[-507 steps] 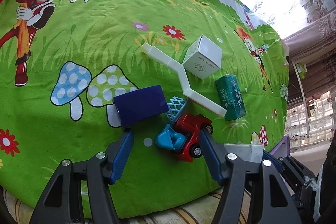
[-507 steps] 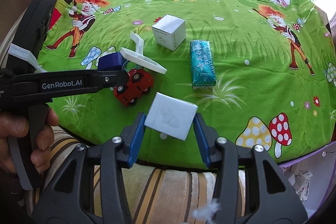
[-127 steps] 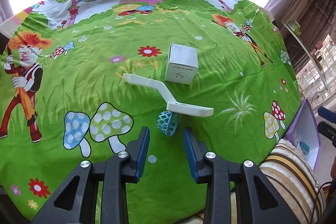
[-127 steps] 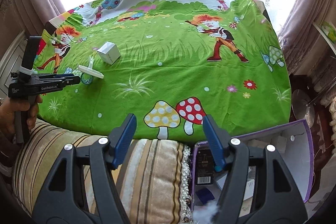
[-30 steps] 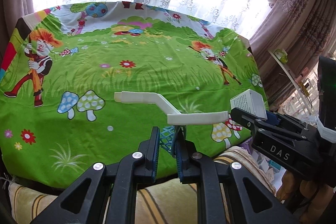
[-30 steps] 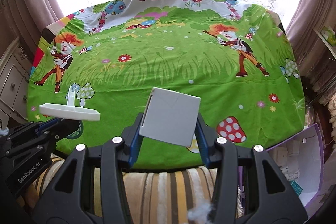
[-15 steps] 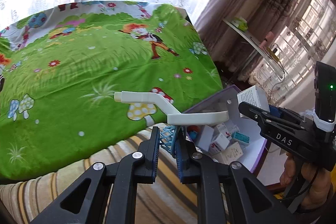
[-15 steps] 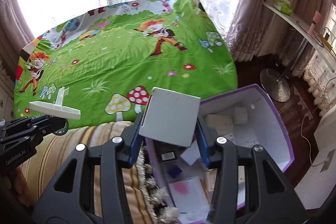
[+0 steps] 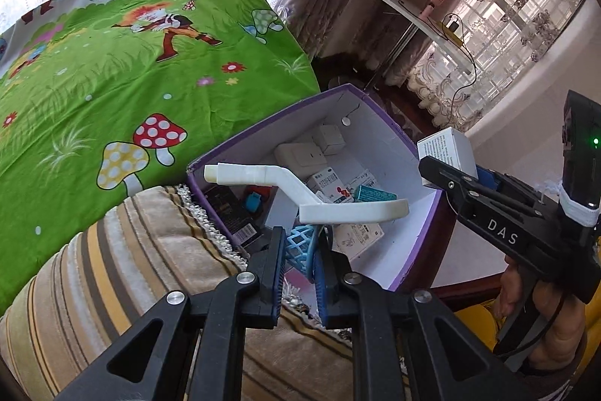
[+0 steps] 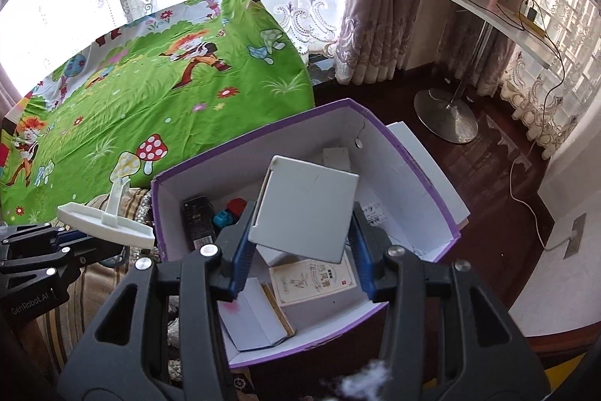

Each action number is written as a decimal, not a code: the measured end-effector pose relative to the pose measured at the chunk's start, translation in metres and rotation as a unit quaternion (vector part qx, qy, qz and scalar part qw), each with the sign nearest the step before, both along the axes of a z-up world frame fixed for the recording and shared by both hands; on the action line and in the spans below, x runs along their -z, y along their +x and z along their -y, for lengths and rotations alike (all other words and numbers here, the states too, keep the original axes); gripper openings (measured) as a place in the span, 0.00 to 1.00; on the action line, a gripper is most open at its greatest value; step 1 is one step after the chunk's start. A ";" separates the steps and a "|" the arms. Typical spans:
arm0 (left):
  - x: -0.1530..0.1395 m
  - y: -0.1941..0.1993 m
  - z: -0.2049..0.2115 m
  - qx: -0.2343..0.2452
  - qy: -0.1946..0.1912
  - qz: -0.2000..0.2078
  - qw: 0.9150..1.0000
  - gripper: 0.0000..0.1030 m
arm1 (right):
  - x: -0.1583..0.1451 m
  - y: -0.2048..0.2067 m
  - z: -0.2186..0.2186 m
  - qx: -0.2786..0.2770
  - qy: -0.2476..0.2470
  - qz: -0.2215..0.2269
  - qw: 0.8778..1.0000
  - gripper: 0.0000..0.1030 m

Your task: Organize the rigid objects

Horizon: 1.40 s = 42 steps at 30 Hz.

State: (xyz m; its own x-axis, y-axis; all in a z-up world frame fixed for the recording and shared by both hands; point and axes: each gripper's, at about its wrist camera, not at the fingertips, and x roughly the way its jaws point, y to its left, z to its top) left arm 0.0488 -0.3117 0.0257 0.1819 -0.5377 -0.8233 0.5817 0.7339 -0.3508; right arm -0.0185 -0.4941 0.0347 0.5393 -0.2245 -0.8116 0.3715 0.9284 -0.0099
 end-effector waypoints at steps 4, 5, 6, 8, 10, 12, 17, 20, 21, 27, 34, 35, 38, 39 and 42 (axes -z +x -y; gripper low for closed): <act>0.009 0.002 0.009 0.002 0.004 -0.023 1.000 0.18 | 0.001 -0.006 0.008 0.012 0.004 -0.001 1.000 0.54; 0.011 0.002 0.009 0.001 0.006 -0.025 1.000 0.19 | 0.000 -0.008 0.009 0.013 0.004 0.000 1.000 0.61; 0.012 0.003 0.008 0.001 0.007 -0.028 1.000 0.22 | -0.001 -0.009 0.009 0.013 0.004 0.002 1.000 0.64; 0.014 0.002 0.006 -0.004 0.007 -0.032 0.999 0.26 | -0.003 -0.012 0.008 0.013 0.004 0.004 1.000 0.68; 0.013 -0.001 -0.002 -0.013 0.006 -0.038 0.999 0.31 | -0.006 -0.015 0.005 0.012 0.002 0.004 1.000 0.70; 0.014 -0.006 -0.012 -0.023 0.000 -0.053 0.998 0.42 | -0.009 -0.020 0.001 0.008 0.000 0.007 1.000 0.73; 0.010 -0.022 -0.035 -0.044 -0.023 -0.059 0.997 0.49 | -0.008 -0.034 -0.014 0.002 -0.005 0.001 1.000 0.75; 0.007 -0.032 -0.039 -0.042 -0.031 -0.048 0.997 0.57 | -0.001 -0.042 -0.022 -0.003 -0.007 -0.013 1.000 0.75; 0.006 -0.036 -0.039 -0.038 -0.034 -0.043 0.998 0.62 | 0.001 -0.045 -0.024 -0.004 -0.003 -0.016 1.000 0.75; 0.007 -0.043 -0.026 -0.022 -0.028 -0.025 0.999 0.79 | 0.003 -0.054 -0.030 0.003 -0.012 -0.017 1.000 0.75; 0.009 -0.042 -0.025 -0.021 -0.041 -0.031 0.998 0.86 | 0.005 -0.051 -0.030 0.005 -0.022 -0.026 0.999 0.75; 0.010 -0.042 -0.025 -0.022 -0.040 -0.031 0.998 0.86 | 0.005 -0.051 -0.031 0.005 -0.024 -0.027 0.999 0.75; 0.011 -0.041 -0.023 -0.023 -0.036 -0.032 0.999 0.86 | 0.006 -0.051 -0.030 0.004 -0.024 -0.028 0.999 0.76; 0.011 -0.039 -0.022 -0.024 -0.035 -0.034 0.999 0.87 | 0.006 -0.051 -0.030 0.005 -0.024 -0.028 0.999 0.76; 0.014 -0.036 -0.021 -0.027 -0.033 -0.037 0.998 0.87 | 0.006 -0.050 -0.031 0.004 -0.023 -0.029 0.999 0.76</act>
